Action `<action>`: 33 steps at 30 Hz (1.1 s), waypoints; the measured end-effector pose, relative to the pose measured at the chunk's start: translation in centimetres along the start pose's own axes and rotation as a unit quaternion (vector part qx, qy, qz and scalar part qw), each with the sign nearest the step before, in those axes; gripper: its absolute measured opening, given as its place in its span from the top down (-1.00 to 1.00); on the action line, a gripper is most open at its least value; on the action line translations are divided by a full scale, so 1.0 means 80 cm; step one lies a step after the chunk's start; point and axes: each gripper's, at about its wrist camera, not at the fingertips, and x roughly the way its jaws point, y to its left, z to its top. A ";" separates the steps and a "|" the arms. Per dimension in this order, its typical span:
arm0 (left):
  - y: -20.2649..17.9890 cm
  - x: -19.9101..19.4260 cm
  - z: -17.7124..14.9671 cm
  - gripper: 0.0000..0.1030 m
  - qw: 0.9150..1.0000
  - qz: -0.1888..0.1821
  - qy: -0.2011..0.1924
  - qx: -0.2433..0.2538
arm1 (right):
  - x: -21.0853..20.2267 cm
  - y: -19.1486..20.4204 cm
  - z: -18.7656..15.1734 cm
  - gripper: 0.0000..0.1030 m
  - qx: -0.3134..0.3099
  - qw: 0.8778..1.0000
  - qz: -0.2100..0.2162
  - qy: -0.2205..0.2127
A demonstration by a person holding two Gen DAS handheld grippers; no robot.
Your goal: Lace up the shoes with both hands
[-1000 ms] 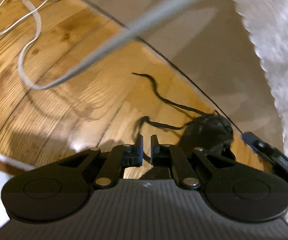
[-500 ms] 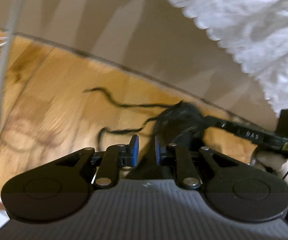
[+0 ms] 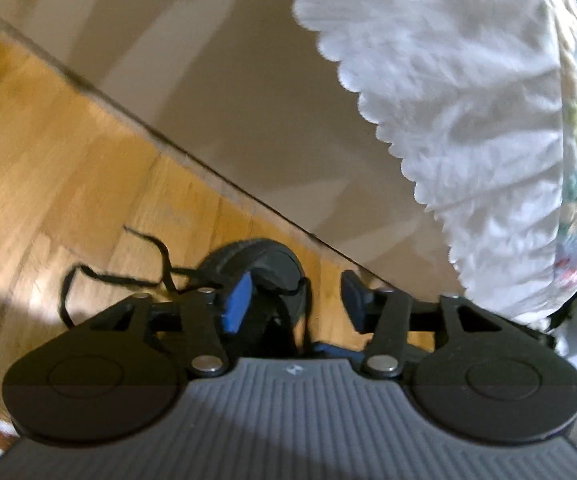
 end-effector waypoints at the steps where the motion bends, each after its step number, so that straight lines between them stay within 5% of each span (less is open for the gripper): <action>1: 0.001 0.003 0.000 0.00 1.000 0.001 0.008 -0.001 | 0.003 0.002 -0.001 0.94 -0.002 1.000 0.004 0.005; 6: -0.015 0.010 -0.012 0.05 0.993 0.041 0.033 0.103 | 0.020 0.014 -0.006 0.94 -0.023 0.999 0.022 0.043; 8: -0.024 0.010 -0.018 0.51 0.984 0.059 0.036 0.164 | 0.023 0.017 -0.008 0.95 -0.030 0.998 0.020 0.052; 11: -0.035 0.004 -0.025 0.77 0.969 0.078 0.026 0.233 | 0.013 0.013 -0.004 0.85 -0.022 0.999 0.010 0.039; 14: -0.040 0.000 -0.028 0.81 0.965 0.081 0.022 0.249 | -0.009 0.003 0.000 0.80 0.004 1.000 0.002 0.005; 18: -0.054 -0.005 -0.037 0.98 0.951 0.072 0.021 0.300 | -0.029 -0.020 0.004 0.36 0.066 0.997 -0.014 -0.046; 25: -0.083 -0.009 -0.062 0.98 0.936 0.030 0.043 0.349 | -0.023 -0.033 0.006 0.15 0.108 0.993 -0.011 -0.054; 31: -0.083 -0.004 -0.072 0.98 0.930 0.031 0.057 0.361 | -0.002 -0.026 0.003 0.20 0.082 0.996 -0.047 -0.007; 32: -0.082 -0.006 -0.072 0.98 0.931 0.032 0.056 0.360 | 0.001 -0.021 0.002 0.31 0.065 0.996 -0.059 0.001; 33: -0.080 -0.009 -0.071 0.98 0.932 0.035 0.054 0.357 | 0.001 -0.017 0.001 0.72 0.054 0.996 -0.066 0.004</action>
